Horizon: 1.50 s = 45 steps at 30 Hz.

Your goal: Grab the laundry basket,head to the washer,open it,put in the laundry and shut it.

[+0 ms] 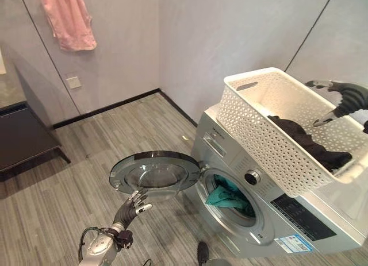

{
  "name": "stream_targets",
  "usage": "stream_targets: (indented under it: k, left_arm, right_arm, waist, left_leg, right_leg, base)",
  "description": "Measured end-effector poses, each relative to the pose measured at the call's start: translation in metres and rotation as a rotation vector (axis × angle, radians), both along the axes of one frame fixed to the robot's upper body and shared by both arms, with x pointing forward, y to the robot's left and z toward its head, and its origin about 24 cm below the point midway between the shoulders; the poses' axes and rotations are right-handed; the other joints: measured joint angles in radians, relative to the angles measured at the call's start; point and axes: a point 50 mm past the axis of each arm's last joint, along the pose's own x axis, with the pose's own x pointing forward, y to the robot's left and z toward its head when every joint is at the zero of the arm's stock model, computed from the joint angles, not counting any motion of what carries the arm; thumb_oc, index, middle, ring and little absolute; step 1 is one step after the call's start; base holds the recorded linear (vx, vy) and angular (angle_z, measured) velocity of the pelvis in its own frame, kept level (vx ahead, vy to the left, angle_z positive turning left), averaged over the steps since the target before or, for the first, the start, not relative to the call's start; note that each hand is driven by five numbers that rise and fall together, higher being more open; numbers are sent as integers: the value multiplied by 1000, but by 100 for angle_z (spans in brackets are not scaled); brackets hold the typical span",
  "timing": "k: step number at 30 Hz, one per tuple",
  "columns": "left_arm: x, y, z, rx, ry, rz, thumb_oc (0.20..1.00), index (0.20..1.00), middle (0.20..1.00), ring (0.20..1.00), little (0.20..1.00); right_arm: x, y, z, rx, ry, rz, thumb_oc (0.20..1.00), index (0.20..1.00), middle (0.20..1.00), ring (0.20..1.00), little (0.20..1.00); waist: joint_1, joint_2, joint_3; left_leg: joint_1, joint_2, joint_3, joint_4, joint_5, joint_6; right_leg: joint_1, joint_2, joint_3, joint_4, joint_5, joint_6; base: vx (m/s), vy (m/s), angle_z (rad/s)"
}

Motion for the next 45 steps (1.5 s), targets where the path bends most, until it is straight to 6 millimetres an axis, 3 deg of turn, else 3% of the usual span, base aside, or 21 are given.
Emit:
stream_targets:
  k: [3, 10, 16, 21, 27, 32, 33, 34, 41, 45]
  left_arm:
    - [1, 0, 1, -4, -3, -5, 1000, 1000, 1000, 1000, 1000]
    - [1, 1, 2, -29, -3, 6, 1000, 1000, 1000, 1000, 1000]
    - [6, 0, 5, -38, -22, 4, 1000, 1000, 1000, 1000, 1000]
    - [9, -1, 10, -45, -41, -14, 1000, 1000, 1000, 1000, 1000]
    - [13, 5, 17, -46, -63, -13, 1000, 1000, 1000, 1000, 1000]
    - [16, 1, 22, -55, -89, -32, 1000, 1000, 1000, 1000, 1000]
    - [16, -1, 24, -58, -96, -39, 1000, 1000, 1000, 1000, 1000]
    - [16, -2, 24, -59, -94, -41, 1000, 1000, 1000, 1000, 1000]
    - [15, 0, 22, -47, -82, -20, 1000, 1000, 1000, 1000, 1000]
    - [17, 3, 24, -33, -89, 2, 1000, 1000, 1000, 1000, 1000]
  right_arm:
    - [-4, -13, -5, -44, 52, -56, 1000, 1000, 1000, 1000, 1000]
    - [-7, -19, -6, -125, 145, -88, 1000, 1000, 1000, 1000, 1000]
    - [-5, -15, -13, -136, 191, -70, 1000, 1000, 1000, 1000, 1000]
    - [-5, 0, -39, -228, 355, 11, 1000, 1000, 1000, 1000, 1000]
    - [-1, 4, -22, -289, 312, 13, 1000, 1000, 1000, 1000, 1000]
    - [-6, 3, -18, -309, 325, -11, 1000, 1000, 1000, 1000, 1000]
    - [-7, 1, -19, -309, 330, -24, 884, 884, 884, 884, 884]
    - [-8, 0, -18, -308, 325, -29, 200, 200, 200, 200, 200]
    - [-13, -16, -28, -255, 263, -90, 200, 200, 200, 200, 200]
    - [-22, -34, -46, -159, 175, -160, 200, 200, 200, 200, 200]
  waist:
    - [-2, 12, 7]
    - [4, 29, 48]
    - [13, 31, 90]
    - [15, 14, 117]
    - [24, -5, 154]
    - [39, 8, 170]
    - [42, 18, 177]
    - [41, 17, 177]
    - [44, 15, 176]
    - [41, 7, 169]
  left_leg:
    - [-32, 0, -19, 4, 5, 1]
    - [-83, 5, -21, 14, 12, 1]
    - [-121, 18, -20, 15, 24, -4]
    - [-137, 37, -33, 16, 30, -13]
    - [-191, 44, -49, 21, 47, -24]
    - [-217, 53, -69, 33, 51, -23]
    - [-228, 54, -75, 33, 57, -29]
    - [-230, 54, -77, 33, 58, -29]
    - [-243, 54, -102, 31, 63, -24]
    - [-242, 53, -101, 31, 63, -23]
  right_leg:
    - [-19, -3, -18, 0, 0, -1]
    - [-63, 2, -19, 0, 8, -10]
    - [-102, 19, -20, 1, 16, -22]
    - [-110, 36, -35, 1, 13, -30]
    - [-156, 42, -44, 1, 26, -47]
    - [-162, 48, -58, 1, 25, -49]
    - [-169, 48, -67, 1, 22, -51]
    - [-170, 47, -68, 1, 22, -51]
    - [-171, 43, -82, 1, 21, -50]
    - [-171, 41, -80, 1, 21, -51]
  base:
    - [-18, -48, 15]
    - [-29, -44, 0]
    - [-19, -57, -1]
    - [-25, -57, 5]
    - [-46, -37, 6]
    - [-38, -35, 8]
    - [-32, -30, 14]
    - [-19, -22, 14]
    - [-7, -4, 7]
    - [0, 0, 0]
